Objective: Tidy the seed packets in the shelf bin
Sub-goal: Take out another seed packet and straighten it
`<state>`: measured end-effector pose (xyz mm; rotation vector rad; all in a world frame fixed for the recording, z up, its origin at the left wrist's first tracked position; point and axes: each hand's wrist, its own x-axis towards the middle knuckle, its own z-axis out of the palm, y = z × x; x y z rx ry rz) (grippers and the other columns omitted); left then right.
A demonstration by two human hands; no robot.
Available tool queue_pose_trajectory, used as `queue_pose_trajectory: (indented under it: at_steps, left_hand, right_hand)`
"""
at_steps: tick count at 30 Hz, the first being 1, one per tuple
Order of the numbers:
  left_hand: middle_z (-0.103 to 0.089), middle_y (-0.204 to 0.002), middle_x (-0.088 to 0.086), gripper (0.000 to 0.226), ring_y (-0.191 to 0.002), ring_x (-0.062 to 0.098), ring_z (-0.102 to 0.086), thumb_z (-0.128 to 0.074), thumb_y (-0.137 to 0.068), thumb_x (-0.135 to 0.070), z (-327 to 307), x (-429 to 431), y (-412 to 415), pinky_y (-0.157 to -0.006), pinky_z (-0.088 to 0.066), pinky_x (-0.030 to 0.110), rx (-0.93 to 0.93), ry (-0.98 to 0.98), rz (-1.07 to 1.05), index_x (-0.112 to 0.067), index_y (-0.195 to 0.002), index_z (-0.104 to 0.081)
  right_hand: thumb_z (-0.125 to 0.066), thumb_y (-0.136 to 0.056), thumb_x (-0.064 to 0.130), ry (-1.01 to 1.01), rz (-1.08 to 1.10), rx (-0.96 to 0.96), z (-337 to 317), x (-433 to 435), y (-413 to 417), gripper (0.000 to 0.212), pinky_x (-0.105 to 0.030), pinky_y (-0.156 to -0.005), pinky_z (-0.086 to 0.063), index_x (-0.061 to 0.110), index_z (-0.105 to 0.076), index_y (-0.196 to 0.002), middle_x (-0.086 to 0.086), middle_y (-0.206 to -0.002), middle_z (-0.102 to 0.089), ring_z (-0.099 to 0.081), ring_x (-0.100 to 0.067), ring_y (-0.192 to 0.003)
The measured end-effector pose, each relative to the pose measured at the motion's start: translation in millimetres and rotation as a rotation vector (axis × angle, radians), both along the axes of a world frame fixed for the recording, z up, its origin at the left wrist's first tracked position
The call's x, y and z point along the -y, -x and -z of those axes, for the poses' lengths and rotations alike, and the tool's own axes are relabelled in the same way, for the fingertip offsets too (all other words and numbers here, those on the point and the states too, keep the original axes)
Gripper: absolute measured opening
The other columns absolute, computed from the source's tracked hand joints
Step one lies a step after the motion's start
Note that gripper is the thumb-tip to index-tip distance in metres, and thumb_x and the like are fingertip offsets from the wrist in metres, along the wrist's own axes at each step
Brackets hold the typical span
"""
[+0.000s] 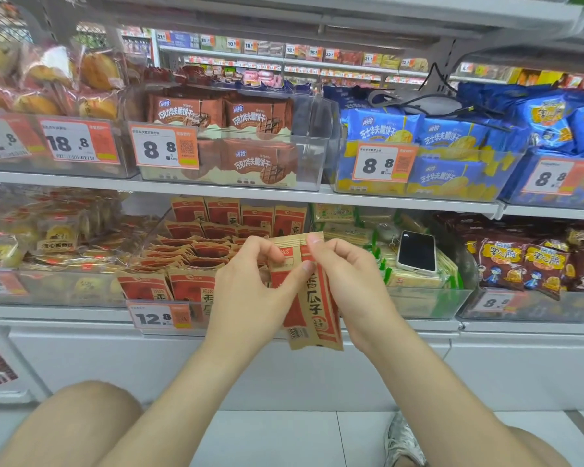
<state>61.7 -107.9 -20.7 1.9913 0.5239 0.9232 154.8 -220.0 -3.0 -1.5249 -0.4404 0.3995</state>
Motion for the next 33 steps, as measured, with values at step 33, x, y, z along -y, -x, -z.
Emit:
queue_pose_trajectory:
  at_steps: [33]
  left_hand:
    - [-0.083,-0.086,0.000,0.018,-0.083,0.021,-0.081,-0.086,-0.090,-0.035,-9.3,-22.4,1.2,-0.077,-0.068,0.050,0.292,0.470,-0.054,-0.018,-0.090,-0.081]
  right_hand:
    - [-0.079,-0.094,0.025,0.265,-0.208,0.405,-5.5,14.7,-9.6,0.004,-0.034,-0.067,-0.065,0.024,-0.081,-0.097,-0.002,-0.084,-0.080,-0.079,-0.020,-0.080]
